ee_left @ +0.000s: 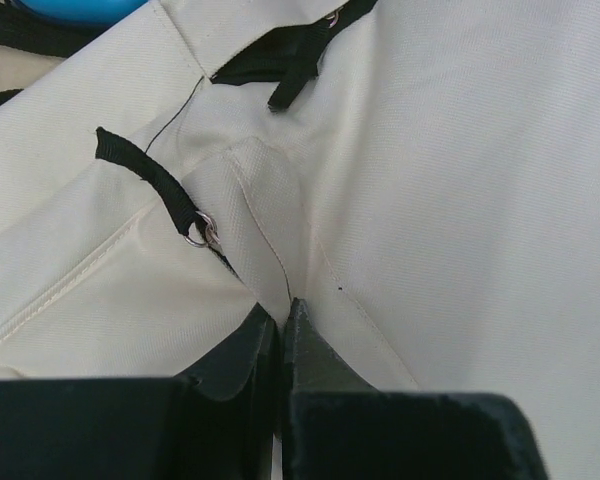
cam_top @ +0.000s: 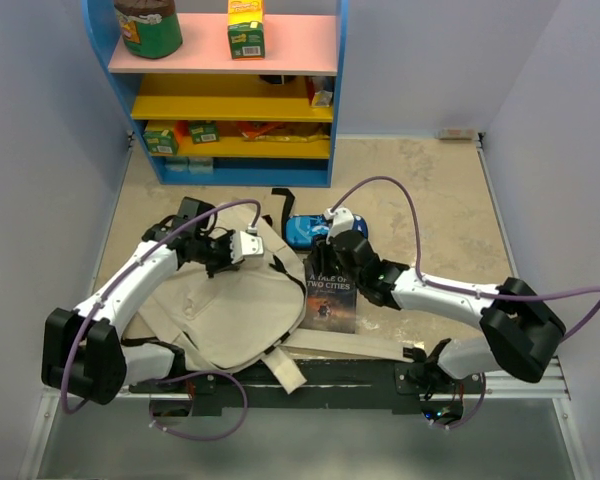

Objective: Pack the student bag
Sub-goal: Adjust the student bag at the center of the board, then unzip the student bag at the center of the board.

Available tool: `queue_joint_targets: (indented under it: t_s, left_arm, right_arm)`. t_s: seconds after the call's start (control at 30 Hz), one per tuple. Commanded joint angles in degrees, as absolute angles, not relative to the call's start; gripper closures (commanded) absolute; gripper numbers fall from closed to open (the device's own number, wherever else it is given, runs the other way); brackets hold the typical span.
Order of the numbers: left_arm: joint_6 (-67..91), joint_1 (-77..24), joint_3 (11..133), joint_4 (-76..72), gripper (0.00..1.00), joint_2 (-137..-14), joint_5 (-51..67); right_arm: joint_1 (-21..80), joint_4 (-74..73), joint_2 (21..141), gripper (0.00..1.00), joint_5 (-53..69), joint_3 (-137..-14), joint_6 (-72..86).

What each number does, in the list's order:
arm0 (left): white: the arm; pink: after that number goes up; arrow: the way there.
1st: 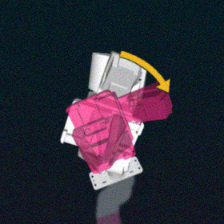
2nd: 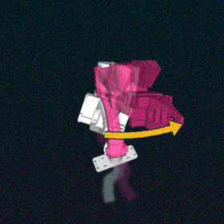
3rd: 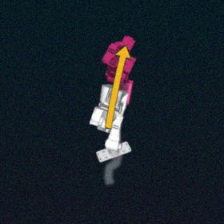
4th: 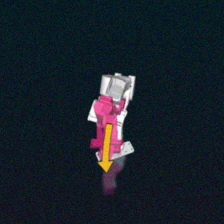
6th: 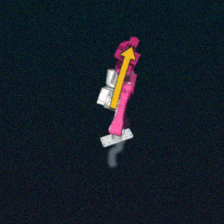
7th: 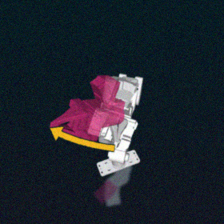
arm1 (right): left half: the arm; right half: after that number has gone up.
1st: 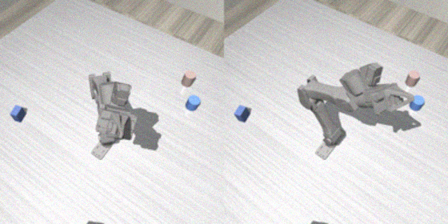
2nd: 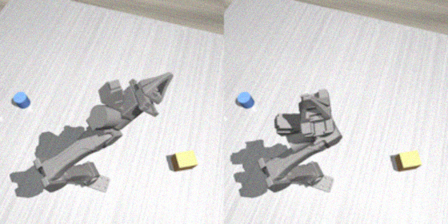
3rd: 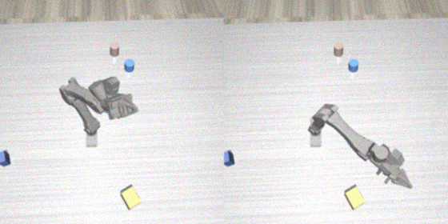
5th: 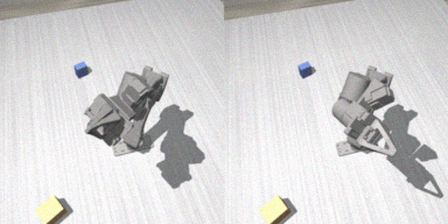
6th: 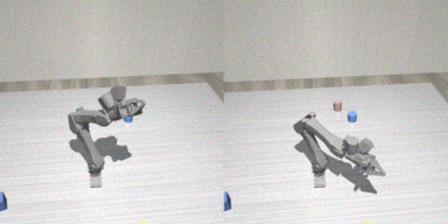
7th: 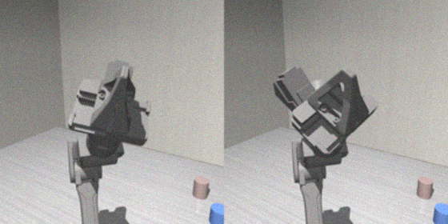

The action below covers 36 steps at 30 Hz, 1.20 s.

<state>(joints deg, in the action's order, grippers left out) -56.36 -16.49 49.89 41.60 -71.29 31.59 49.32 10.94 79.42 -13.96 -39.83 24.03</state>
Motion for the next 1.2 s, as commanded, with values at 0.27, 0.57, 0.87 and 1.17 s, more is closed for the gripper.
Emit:
queue_joint_targets:
  t_s: [0.27, 0.57, 0.87, 1.17]
  left_arm:
    - [-57.6, -16.1, 52.4, 38.4, 1.00, -73.5, 36.2]
    - [-55.8, -16.1, 52.6, 38.1, 1.00, -73.9, 36.9]
    - [-54.8, -16.1, 52.1, 36.9, 1.00, -73.9, 37.3]
    - [-53.4, -16.1, 51.9, 35.3, 1.00, -73.8, 37.4]
  right_arm:
    - [49.7, 19.5, 81.8, 0.41, 9.3, -44.5, 3.2]
    - [50.1, 16.4, 92.8, 0.45, 13.9, -53.5, 0.4]
    - [50.1, 14.6, 98.4, 0.46, 13.8, -55.5, 0.4]
    - [50.1, 14.4, 101.4, 0.49, 13.6, -54.6, 1.7]
